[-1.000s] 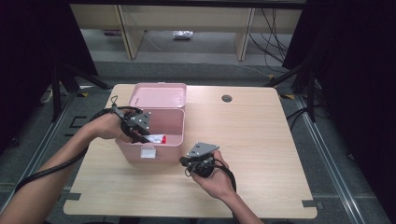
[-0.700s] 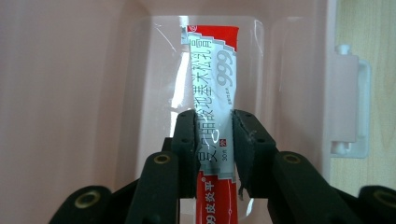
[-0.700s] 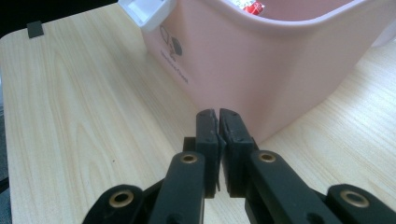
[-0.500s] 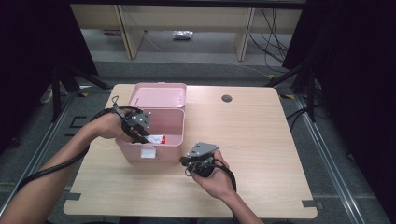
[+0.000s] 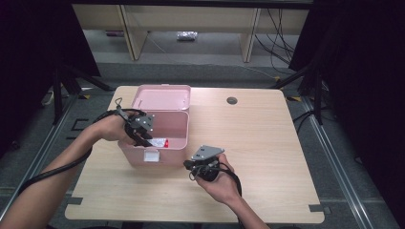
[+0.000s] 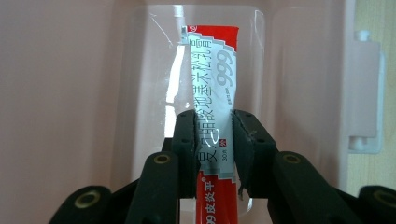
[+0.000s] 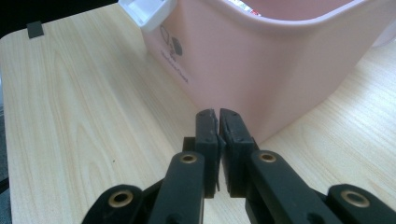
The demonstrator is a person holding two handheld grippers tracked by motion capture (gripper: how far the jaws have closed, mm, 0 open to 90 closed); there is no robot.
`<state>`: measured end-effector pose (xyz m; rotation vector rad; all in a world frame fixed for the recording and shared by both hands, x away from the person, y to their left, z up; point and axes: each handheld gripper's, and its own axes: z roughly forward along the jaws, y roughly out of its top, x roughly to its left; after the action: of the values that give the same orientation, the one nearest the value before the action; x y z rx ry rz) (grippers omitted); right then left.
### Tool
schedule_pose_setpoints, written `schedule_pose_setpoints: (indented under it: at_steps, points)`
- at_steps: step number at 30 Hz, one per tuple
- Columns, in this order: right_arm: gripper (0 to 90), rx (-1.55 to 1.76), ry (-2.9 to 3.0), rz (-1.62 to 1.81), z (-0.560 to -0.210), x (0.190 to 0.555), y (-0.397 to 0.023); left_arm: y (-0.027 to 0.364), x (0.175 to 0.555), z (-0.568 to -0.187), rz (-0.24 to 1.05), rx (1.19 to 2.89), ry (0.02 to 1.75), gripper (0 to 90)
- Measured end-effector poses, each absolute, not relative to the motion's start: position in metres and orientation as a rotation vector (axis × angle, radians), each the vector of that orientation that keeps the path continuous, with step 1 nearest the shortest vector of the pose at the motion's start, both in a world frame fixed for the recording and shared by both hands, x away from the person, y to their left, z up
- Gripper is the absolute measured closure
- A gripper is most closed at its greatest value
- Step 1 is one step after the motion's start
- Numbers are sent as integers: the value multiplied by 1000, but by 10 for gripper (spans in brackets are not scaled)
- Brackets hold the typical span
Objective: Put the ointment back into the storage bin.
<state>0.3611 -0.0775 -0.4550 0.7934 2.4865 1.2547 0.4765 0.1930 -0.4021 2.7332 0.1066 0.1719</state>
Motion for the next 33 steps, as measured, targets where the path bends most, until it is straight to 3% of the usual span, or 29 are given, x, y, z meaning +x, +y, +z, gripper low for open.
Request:
schedule_pose_setpoints:
  at_steps: [33]
  points:
    - [869,791,2485,1260,-455,361,-78,189,483,-415,139,2786,121,711]
